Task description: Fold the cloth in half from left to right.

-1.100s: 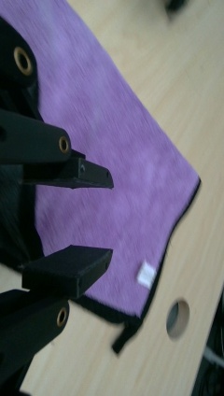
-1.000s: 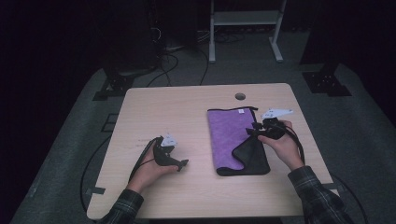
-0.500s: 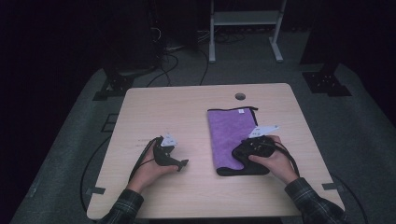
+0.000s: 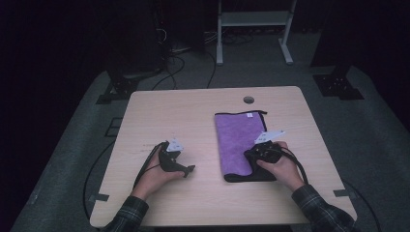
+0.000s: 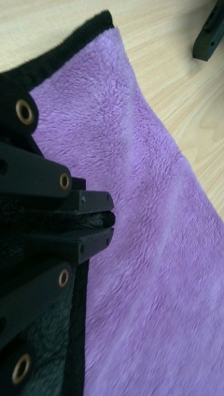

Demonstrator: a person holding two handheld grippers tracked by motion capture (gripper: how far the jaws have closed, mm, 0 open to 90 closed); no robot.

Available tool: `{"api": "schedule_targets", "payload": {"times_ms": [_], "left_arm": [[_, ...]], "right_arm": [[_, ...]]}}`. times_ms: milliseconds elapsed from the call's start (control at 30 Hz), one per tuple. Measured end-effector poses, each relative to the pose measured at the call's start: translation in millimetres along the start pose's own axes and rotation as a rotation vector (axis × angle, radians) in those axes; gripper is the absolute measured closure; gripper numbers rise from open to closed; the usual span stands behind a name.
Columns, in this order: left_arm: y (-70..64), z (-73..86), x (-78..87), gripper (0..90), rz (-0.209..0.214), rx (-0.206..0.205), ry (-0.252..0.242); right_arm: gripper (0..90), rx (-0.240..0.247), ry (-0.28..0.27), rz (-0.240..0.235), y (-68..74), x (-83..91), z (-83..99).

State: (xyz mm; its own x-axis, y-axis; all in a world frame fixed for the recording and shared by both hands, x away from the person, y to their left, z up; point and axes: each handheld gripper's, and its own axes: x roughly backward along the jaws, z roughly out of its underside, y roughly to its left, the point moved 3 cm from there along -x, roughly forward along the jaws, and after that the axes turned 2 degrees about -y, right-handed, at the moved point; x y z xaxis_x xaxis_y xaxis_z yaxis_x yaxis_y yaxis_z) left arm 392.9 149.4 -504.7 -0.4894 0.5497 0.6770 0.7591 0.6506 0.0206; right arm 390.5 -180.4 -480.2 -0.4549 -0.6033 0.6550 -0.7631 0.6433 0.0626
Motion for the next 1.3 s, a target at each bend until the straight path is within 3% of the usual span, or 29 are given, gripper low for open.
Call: {"api": "schedule_targets", "payload": {"times_ms": [167,300,467,733,833,867,967,1100,1200,1300], "left_arm": [[-0.4,0.0,-0.2,0.0,0.000,0.006,-0.003],[-0.3,-0.1,-0.2,0.0,0.000,0.004,-0.004],[-0.5,0.0,-0.1,0.0,-0.002,0.006,-0.003],[-0.7,0.0,-0.1,0.0,-0.004,0.008,-0.004],[-0.9,0.1,0.0,0.0,-0.007,0.010,-0.004],[-1.1,0.1,0.0,0.0,-0.009,0.012,-0.005],[-1.2,0.1,0.1,0.0,-0.010,0.013,-0.004],[-0.1,-1.2,3.5,10.1,-0.021,0.025,-0.023],[0.6,-4.6,3.9,23.0,-0.025,0.045,-0.024],[-7.4,-18.5,2.6,28.5,0.013,0.061,-0.070]], "right_arm": [[81.1,-0.042,-0.025,0.019,-1.6,23.5,7.5],[80.2,-0.047,-0.038,0.041,-1.1,38.6,17.9],[79.6,-0.076,-0.044,0.090,-2.9,65.0,41.9],[79.5,-0.105,0.026,0.152,-3.5,86.0,73.7],[77.0,-0.116,0.013,0.157,-4.5,92.0,78.1],[70.3,-0.122,-0.018,0.164,-5.9,99.2,77.8],[63.2,-0.133,-0.074,0.170,-8.7,108.2,73.5],[59.7,-0.128,-0.094,0.177,-13.6,107.1,69.5],[57.7,-0.112,-0.091,0.179,-19.4,98.5,65.1],[54.5,-0.112,-0.089,0.160,-27.1,84.8,57.2]]}}
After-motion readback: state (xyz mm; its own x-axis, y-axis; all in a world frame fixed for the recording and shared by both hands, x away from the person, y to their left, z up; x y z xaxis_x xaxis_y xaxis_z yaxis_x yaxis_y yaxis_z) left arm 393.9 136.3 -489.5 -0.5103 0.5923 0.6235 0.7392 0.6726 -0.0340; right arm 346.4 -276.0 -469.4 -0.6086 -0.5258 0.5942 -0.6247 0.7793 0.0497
